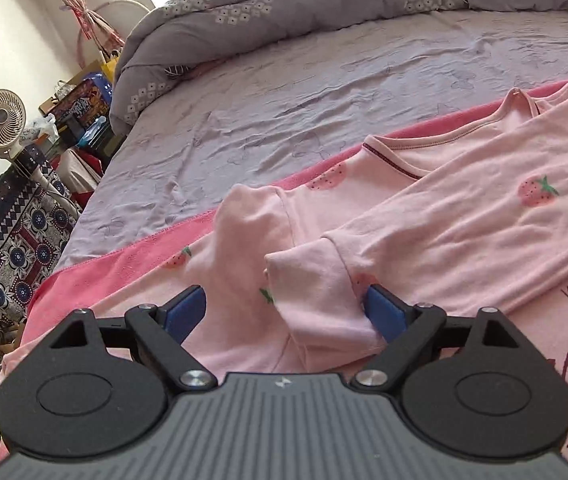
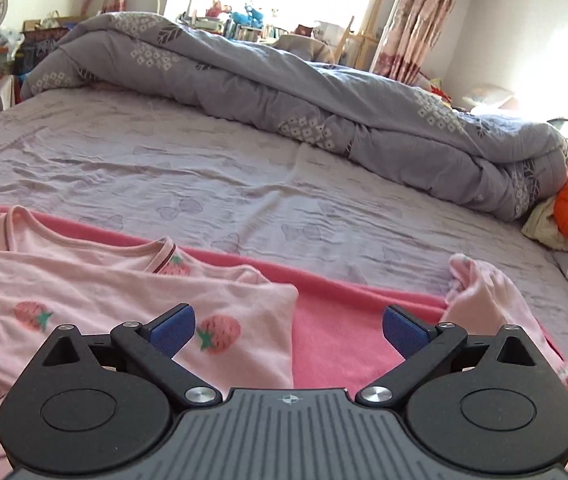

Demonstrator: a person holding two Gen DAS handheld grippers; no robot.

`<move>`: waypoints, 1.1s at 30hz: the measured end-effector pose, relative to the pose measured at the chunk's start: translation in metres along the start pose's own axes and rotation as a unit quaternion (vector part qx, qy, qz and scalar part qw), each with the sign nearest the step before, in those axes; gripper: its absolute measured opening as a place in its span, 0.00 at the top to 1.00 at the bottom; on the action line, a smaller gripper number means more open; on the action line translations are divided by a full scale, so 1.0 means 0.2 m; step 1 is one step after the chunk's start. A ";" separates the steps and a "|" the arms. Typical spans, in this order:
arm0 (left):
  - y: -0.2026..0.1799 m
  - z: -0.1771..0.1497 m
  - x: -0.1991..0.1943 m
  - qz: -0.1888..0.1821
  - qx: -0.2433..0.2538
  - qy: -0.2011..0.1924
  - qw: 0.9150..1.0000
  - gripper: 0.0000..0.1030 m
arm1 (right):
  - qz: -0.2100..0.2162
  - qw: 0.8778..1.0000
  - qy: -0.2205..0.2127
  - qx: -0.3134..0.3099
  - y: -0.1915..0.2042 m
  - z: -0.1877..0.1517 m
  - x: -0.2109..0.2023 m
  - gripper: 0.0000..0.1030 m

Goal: Fold clothes

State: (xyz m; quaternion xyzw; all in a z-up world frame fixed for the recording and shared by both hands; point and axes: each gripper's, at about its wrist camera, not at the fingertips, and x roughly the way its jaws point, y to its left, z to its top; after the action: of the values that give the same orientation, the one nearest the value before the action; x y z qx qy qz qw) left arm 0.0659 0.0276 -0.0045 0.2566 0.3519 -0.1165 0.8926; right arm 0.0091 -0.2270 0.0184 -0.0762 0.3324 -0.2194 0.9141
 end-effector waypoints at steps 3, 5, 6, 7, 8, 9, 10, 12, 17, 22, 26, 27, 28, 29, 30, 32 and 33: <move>0.03 -0.02 -0.01 -0.004 0.006 -0.001 1.000 0.11 | -0.032 0.998 0.045 0.019 -0.05 0.01 0.24 0.04; 0.07 -0.02 -0.03 -0.001 0.005 0.002 1.000 0.10 | -0.054 0.994 0.083 0.041 -0.11 0.01 0.41 0.01; 0.09 -0.02 -0.04 0.011 0.007 0.002 1.000 0.10 | -0.065 0.993 0.093 0.044 -0.13 0.02 0.45 0.01; 0.10 -0.02 -0.06 0.032 0.012 0.002 0.999 0.11 | -0.078 0.993 0.086 0.034 -0.14 0.03 0.43 0.02; 0.12 -0.02 -0.07 0.063 0.018 0.001 0.998 0.11 | -0.092 0.992 0.079 0.024 -0.15 0.04 0.41 0.03; 0.13 -0.03 -0.08 0.090 0.020 0.001 0.996 0.12 | -0.097 0.993 0.072 0.017 -0.15 0.05 0.39 0.03; 0.16 -0.03 -0.10 0.098 0.016 0.001 0.995 0.12 | -0.086 0.994 0.064 0.018 -0.16 0.04 0.35 0.03; 0.21 -0.04 -0.14 0.077 -0.005 -0.007 0.997 0.12 | -0.064 0.996 0.051 0.020 -0.16 0.03 0.27 0.03; 0.13 -0.03 -0.19 -0.024 0.014 -0.021 0.999 0.11 | 0.012 0.998 0.046 0.051 -0.09 -0.02 0.08 0.03; 0.04 -0.09 -0.05 0.014 0.037 0.054 0.998 0.10 | 0.053 0.996 0.069 0.014 0.14 -0.04 0.06 0.01; 0.16 -0.13 -0.10 0.003 -0.042 0.074 0.996 0.10 | 0.052 0.991 0.102 0.069 0.15 -0.08 0.14 0.00; 0.20 -0.14 -0.13 -0.002 -0.063 0.070 0.996 0.10 | 0.052 0.990 0.108 0.079 0.14 -0.08 0.14 0.00; 0.24 -0.15 -0.15 -0.002 -0.085 0.066 0.994 0.10 | 0.053 0.989 0.108 0.083 0.14 -0.07 0.13 0.01; 0.29 -0.16 -0.18 0.002 -0.108 0.065 0.992 0.10 | 0.055 0.991 0.098 0.074 0.15 -0.06 0.10 0.02; 0.33 -0.17 -0.19 0.006 -0.132 0.064 0.989 0.10 | 0.063 0.992 0.087 0.067 0.17 -0.05 0.07 0.02; 0.45 -0.21 -0.21 0.013 -0.190 0.069 0.979 0.10 | 0.104 0.991 0.064 0.058 0.21 -0.03 0.00 0.02; 0.50 -0.23 -0.21 0.019 -0.219 0.072 0.973 0.10 | 0.132 0.988 0.055 0.053 0.26 -0.01 -0.03 0.02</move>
State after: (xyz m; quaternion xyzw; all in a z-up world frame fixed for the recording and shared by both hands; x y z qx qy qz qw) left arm 0.0480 0.1372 0.0345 0.0694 0.4276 -0.0006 0.9013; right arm 0.0218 -0.1785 0.0063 0.0293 0.3770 -0.1184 0.9181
